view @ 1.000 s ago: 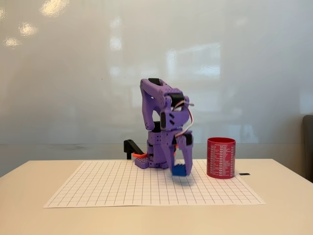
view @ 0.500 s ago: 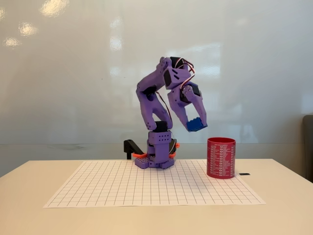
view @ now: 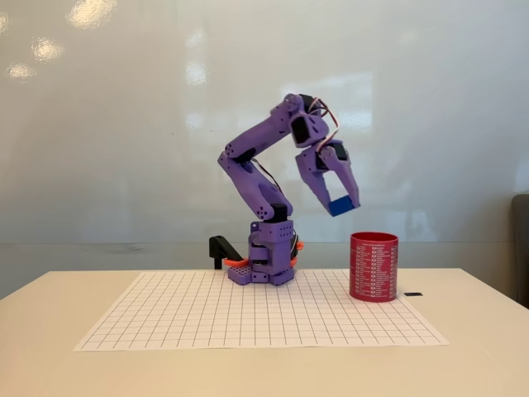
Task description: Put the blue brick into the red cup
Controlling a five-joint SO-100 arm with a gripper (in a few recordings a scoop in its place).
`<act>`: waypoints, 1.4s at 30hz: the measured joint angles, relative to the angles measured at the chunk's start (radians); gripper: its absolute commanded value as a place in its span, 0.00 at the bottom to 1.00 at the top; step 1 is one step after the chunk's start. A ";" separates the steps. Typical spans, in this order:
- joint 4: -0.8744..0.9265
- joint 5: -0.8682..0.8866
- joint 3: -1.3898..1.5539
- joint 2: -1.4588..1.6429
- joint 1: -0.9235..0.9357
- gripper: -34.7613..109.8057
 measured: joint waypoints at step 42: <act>-0.206 0.175 0.049 -0.206 -0.164 0.30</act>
